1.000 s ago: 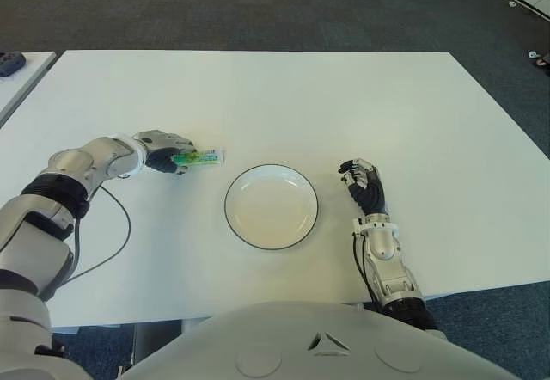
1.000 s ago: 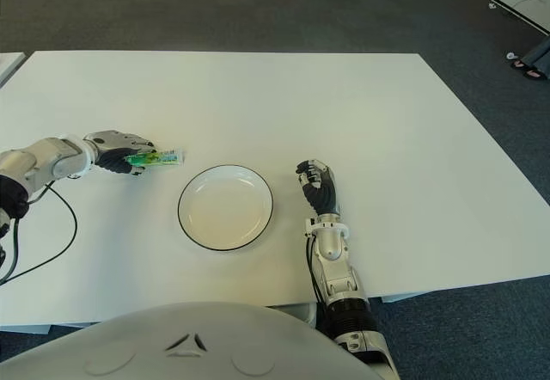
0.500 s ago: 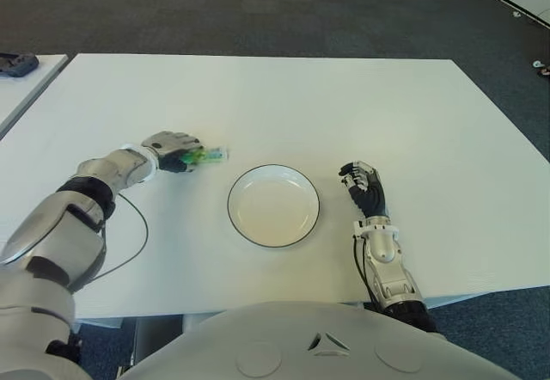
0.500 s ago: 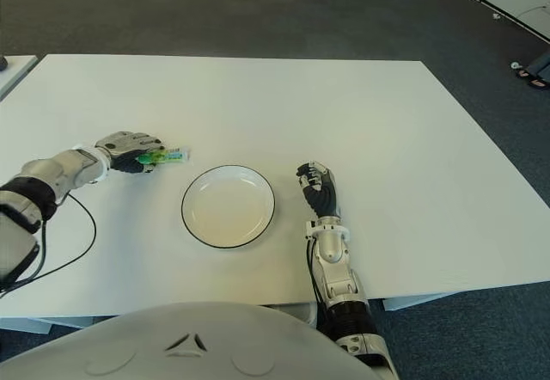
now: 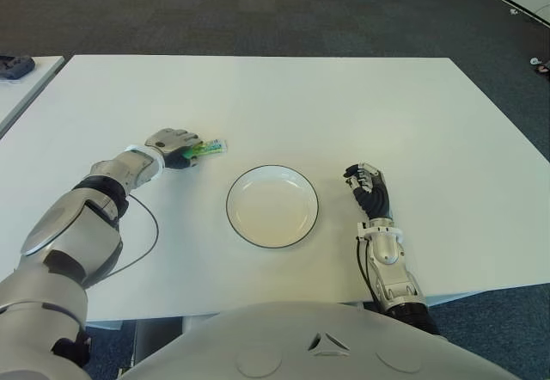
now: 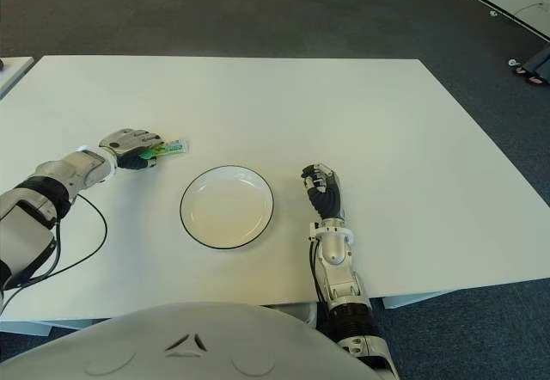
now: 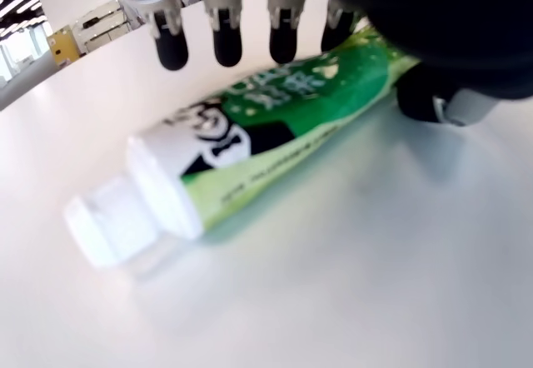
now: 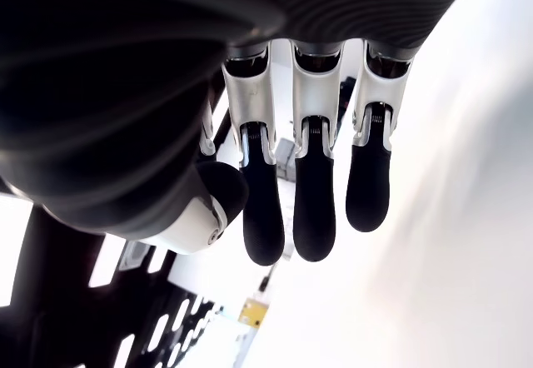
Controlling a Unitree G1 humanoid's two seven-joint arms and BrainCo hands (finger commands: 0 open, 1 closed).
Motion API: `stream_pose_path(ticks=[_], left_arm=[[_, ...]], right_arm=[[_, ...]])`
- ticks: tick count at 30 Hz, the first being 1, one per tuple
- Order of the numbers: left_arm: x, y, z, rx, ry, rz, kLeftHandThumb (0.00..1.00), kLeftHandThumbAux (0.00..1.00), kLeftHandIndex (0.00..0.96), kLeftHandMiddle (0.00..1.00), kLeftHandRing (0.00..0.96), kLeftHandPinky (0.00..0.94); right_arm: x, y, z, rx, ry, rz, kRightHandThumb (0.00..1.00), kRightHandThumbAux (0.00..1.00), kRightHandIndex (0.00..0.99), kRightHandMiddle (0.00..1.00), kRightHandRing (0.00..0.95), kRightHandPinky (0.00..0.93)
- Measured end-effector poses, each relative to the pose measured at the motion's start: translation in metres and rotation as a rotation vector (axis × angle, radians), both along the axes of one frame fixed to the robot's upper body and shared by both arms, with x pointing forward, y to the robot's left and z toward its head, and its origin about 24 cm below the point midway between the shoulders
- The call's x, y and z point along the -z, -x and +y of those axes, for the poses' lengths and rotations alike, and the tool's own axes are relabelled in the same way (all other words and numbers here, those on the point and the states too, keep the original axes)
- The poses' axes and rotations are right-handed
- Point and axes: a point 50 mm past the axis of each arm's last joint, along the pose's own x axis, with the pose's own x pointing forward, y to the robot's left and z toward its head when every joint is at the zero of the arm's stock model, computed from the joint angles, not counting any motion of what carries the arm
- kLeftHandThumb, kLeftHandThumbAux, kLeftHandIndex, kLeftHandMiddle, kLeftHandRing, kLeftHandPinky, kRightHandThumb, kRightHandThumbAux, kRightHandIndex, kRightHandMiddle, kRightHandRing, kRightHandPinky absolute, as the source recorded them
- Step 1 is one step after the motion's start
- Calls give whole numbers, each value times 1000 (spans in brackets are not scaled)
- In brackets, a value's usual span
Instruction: Put the toothpaste on the table into the plate.
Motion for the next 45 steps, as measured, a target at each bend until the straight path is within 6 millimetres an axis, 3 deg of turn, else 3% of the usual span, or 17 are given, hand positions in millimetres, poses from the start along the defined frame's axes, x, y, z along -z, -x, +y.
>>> stream_pose_path(ticks=[12, 22, 24, 26, 29, 31, 32, 35, 45], left_arm=[[2, -2, -3, -16, -10, -29, 455, 276, 0, 6, 0, 81], [4, -2, -8, -16, -12, -25, 536, 352, 29, 46, 49, 142], [5, -2, -8, -25, -2, -26, 582, 380, 135, 109, 103, 183], [6, -1, -8, -45, 17, -24, 639, 416, 259, 232, 212, 264], [7, 0, -9, -72, 49, -27, 671, 437, 333, 322, 296, 331], [7, -1, -9, -83, 64, -31, 692, 468, 408, 443, 427, 444], [7, -1, -9, -89, 73, -33, 703, 547, 416, 480, 469, 479], [7, 0, -8, -99, 89, -36, 783, 631, 402, 502, 548, 551], [10, 6, -5, -135, 142, -72, 838, 671, 393, 559, 689, 681]], right_arm=[[2, 1, -2, 18, -14, 7, 702, 735, 429, 506, 493, 497], [1, 1, -2, 27, -15, -11, 703, 736, 429, 509, 492, 497], [1, 1, -2, 28, -14, -11, 703, 736, 429, 509, 495, 499], [1, 1, -2, 29, -14, -12, 703, 736, 429, 509, 497, 501], [2, 1, -3, 30, -14, -10, 703, 736, 429, 509, 498, 502], [1, 1, -3, 30, -14, -11, 704, 736, 428, 510, 496, 497], [1, 1, -3, 30, -15, -12, 704, 736, 428, 510, 495, 494], [1, 1, -3, 29, -15, -14, 704, 737, 427, 510, 491, 485], [2, 1, -4, 33, -8, -12, 705, 735, 429, 501, 498, 484]])
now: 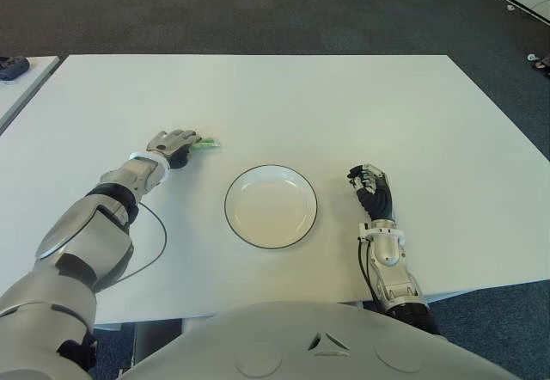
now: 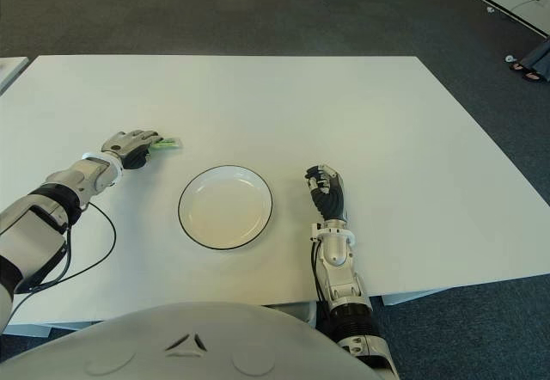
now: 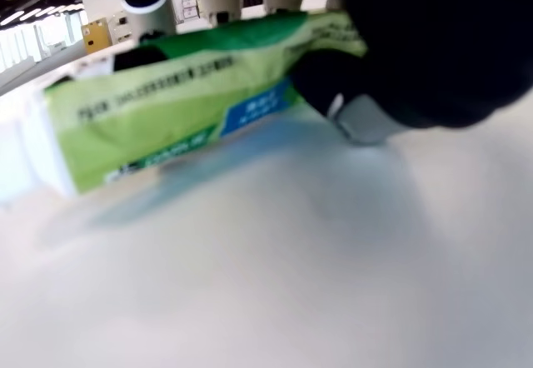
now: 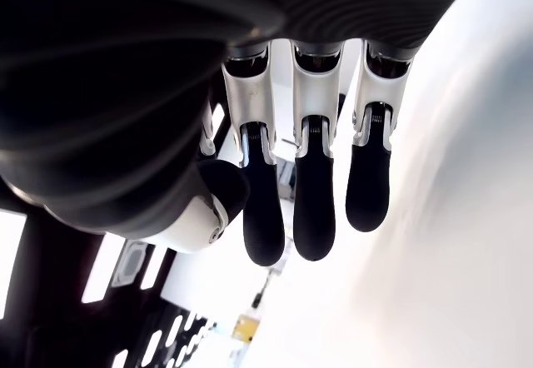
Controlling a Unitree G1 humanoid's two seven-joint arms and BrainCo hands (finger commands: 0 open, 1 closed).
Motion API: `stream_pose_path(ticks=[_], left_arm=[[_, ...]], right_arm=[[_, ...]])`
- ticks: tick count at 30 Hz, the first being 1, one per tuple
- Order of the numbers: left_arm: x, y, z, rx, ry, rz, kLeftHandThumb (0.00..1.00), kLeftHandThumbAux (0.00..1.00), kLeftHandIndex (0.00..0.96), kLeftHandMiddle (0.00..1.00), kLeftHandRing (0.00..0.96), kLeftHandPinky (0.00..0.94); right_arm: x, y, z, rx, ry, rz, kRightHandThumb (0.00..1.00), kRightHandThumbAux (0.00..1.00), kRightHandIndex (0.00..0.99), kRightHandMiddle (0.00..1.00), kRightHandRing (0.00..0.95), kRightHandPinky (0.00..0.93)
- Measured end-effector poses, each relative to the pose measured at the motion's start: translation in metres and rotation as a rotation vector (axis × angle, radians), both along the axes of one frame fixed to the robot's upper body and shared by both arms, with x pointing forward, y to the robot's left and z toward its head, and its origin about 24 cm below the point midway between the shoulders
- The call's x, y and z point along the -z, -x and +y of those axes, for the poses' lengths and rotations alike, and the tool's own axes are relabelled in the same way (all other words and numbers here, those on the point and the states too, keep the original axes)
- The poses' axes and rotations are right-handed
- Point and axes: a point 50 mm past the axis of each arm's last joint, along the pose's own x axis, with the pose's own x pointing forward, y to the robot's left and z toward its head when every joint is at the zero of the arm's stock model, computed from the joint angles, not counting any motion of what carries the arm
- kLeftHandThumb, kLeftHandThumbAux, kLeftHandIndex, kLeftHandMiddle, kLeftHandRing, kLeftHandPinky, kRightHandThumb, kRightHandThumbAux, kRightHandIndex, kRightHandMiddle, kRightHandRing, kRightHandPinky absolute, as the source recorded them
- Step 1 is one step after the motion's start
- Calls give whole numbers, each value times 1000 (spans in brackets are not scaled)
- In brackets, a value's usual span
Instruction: Put the toothpaste on the table into the plate.
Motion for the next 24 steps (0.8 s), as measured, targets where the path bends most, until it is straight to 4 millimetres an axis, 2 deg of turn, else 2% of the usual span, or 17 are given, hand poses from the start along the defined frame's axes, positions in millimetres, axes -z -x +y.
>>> stream_pose_path(ticks=[5, 24], left_arm=[[0, 0, 0, -16, 21, -9, 841, 673, 399, 580, 735, 731], [2, 2, 1, -58, 66, -31, 843, 672, 410, 595, 770, 746]], right_arm=[[0, -1, 0, 1, -1, -1, 704, 735, 428, 503, 489, 489], [-2, -3, 0, -10, 8, -18, 703, 738, 427, 513, 496, 489]])
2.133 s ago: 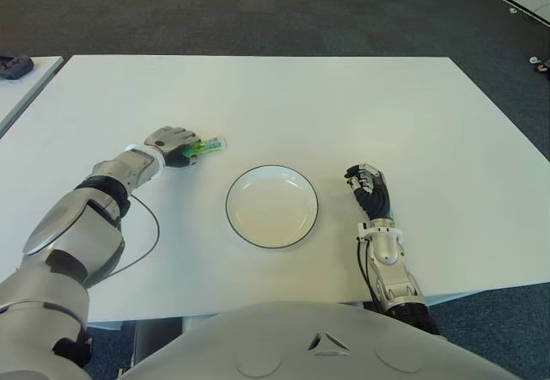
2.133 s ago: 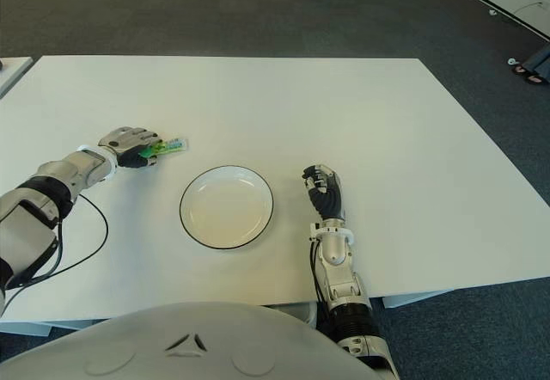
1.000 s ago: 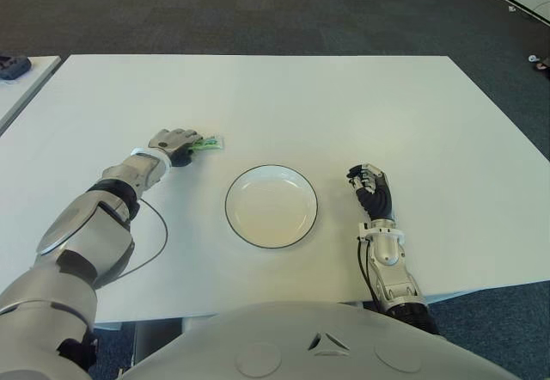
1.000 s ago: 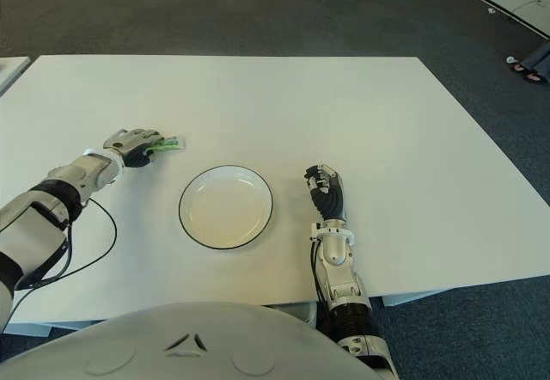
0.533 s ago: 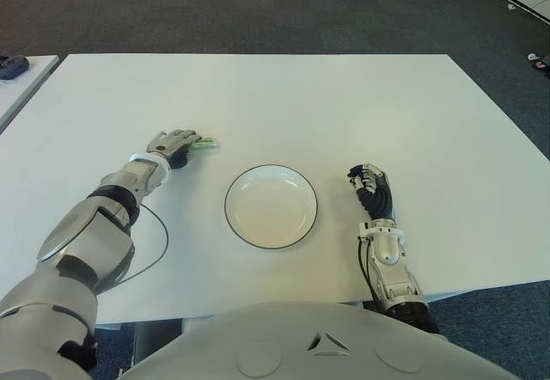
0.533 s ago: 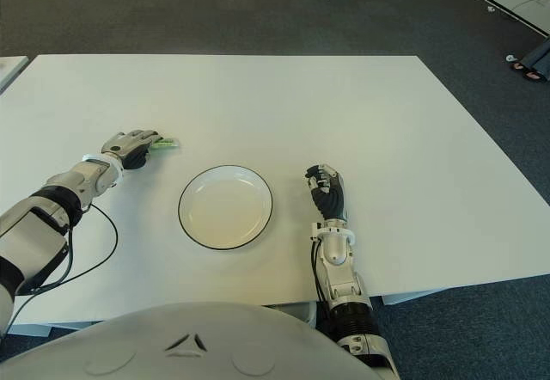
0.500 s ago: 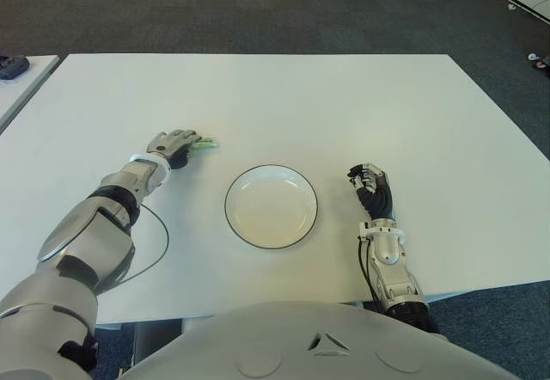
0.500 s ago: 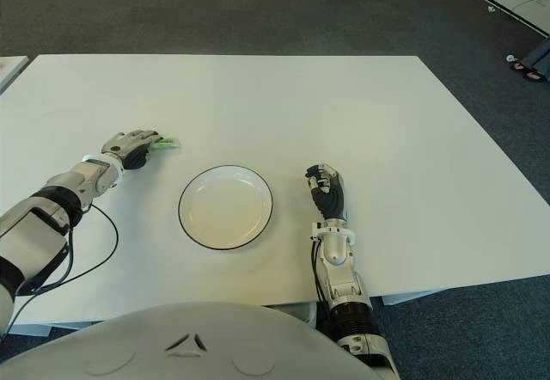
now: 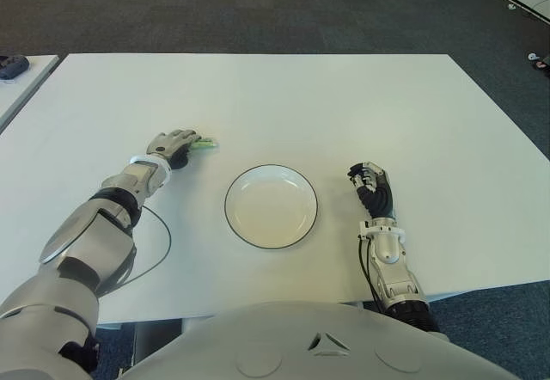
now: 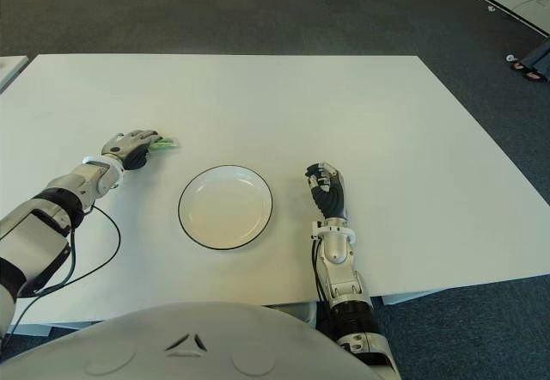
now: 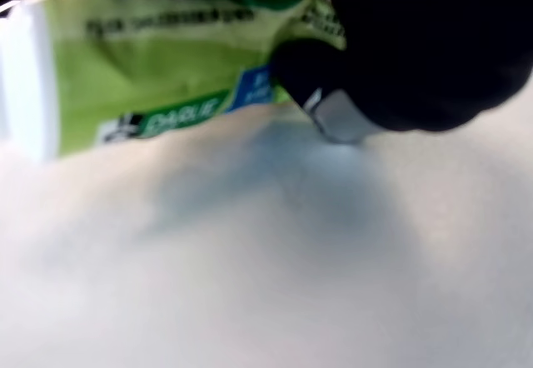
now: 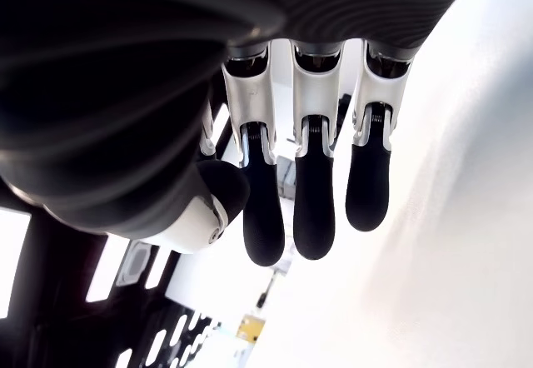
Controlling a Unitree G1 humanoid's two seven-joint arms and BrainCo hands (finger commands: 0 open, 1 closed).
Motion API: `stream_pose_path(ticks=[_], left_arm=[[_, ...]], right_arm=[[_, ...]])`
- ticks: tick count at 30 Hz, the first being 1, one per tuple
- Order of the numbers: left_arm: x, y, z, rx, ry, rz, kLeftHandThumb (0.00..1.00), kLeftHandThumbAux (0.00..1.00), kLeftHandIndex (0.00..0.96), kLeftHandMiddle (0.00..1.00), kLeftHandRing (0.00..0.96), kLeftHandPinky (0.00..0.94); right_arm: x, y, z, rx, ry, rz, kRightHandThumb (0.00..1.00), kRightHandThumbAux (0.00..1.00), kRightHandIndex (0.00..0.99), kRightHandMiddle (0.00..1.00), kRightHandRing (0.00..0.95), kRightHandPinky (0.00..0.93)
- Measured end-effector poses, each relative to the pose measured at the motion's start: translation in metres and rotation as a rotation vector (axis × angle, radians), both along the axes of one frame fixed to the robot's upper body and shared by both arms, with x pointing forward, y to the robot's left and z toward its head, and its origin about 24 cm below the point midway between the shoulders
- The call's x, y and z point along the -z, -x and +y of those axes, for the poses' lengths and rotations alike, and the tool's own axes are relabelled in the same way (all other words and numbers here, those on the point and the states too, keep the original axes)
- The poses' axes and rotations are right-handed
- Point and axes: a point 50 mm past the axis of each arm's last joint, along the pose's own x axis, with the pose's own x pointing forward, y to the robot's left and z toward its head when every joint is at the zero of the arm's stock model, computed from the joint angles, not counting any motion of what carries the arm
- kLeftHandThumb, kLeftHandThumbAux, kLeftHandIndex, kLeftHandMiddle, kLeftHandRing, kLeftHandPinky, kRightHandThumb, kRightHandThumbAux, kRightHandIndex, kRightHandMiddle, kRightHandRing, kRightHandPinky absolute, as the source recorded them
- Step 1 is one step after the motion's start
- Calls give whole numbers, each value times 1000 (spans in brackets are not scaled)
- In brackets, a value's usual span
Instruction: Put the toothpaste on the table into the plate.
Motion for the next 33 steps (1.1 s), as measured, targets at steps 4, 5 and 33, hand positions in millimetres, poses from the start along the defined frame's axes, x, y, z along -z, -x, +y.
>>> stream_pose_path(ticks=[4, 5, 33], left_arm=[[0, 0, 0, -7, 6, -3, 844, 671, 414, 597, 778, 755], [0, 0, 0, -10, 10, -3, 845, 671, 414, 598, 779, 757], [-45, -28, -16, -47, 363, -195, 847, 669, 419, 589, 796, 756]], right_arm=[[0, 0, 1, -4, 5, -1, 702, 737, 428, 510, 498, 503], [0, 0, 1, -4, 5, -1, 702, 737, 428, 509, 498, 506], [-4, -7, 6, -35, -19, -11, 695, 738, 426, 498, 517, 517]])
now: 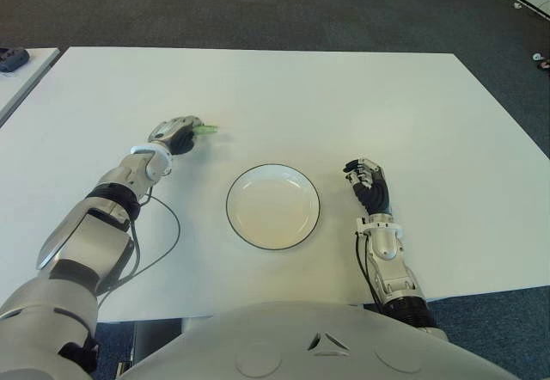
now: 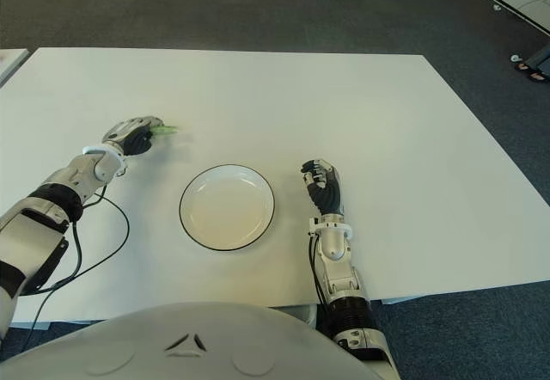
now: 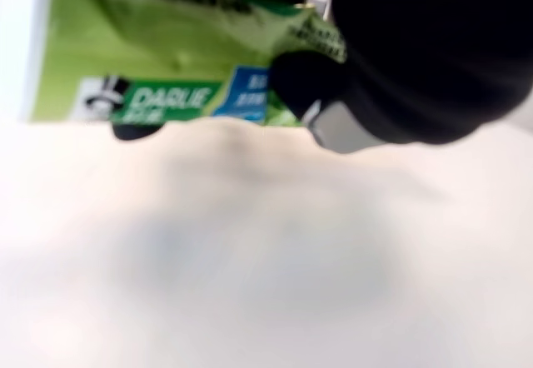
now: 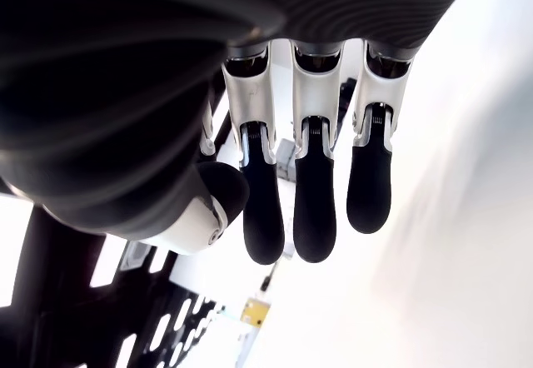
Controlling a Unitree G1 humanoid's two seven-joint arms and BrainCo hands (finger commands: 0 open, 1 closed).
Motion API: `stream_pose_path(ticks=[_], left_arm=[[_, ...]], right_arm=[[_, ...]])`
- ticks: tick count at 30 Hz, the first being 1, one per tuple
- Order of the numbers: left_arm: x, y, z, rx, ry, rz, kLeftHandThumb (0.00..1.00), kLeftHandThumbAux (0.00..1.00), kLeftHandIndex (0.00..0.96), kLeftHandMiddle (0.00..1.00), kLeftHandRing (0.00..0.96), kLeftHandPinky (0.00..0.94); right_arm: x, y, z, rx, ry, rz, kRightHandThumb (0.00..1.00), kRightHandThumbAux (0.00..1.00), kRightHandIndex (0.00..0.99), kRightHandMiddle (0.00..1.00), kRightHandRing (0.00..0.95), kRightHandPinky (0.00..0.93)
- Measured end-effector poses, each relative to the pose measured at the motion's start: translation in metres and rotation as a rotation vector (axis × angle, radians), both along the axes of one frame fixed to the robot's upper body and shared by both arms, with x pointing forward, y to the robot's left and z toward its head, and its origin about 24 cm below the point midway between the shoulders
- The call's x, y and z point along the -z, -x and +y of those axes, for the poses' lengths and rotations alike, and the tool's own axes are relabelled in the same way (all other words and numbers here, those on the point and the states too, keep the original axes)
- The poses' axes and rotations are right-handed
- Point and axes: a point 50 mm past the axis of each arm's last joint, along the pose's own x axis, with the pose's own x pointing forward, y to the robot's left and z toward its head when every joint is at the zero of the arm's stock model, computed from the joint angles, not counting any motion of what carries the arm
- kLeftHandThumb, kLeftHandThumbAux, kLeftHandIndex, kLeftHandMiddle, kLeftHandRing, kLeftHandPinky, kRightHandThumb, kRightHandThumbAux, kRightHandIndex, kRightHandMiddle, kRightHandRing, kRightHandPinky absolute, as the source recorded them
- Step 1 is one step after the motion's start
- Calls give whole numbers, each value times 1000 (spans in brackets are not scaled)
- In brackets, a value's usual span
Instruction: Put the toothpaste on the table into the plate.
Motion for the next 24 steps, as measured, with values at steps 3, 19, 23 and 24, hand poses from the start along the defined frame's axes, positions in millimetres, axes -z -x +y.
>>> stream_pose_path(ticks=[3, 19, 23, 24], left_arm=[[-13, -5, -8, 41, 37, -66, 846, 669, 419, 588, 795, 755], [-72, -4, -55, 312, 176, -349, 846, 668, 420, 570, 781, 748], [-79, 1, -64, 360, 182, -386, 845, 668, 419, 568, 778, 746], [-80, 3, -67, 375, 187, -396, 845, 668, 418, 567, 777, 746]], right_arm=[[-1, -1, 1, -2, -2, -3, 694, 738, 426, 498, 519, 523], [-1, -3, 5, -30, -6, -2, 694, 741, 422, 484, 518, 542], [-2, -4, 6, -38, -9, -4, 694, 741, 423, 488, 523, 542], [-2, -4, 6, -40, -10, -4, 694, 741, 423, 489, 524, 541]])
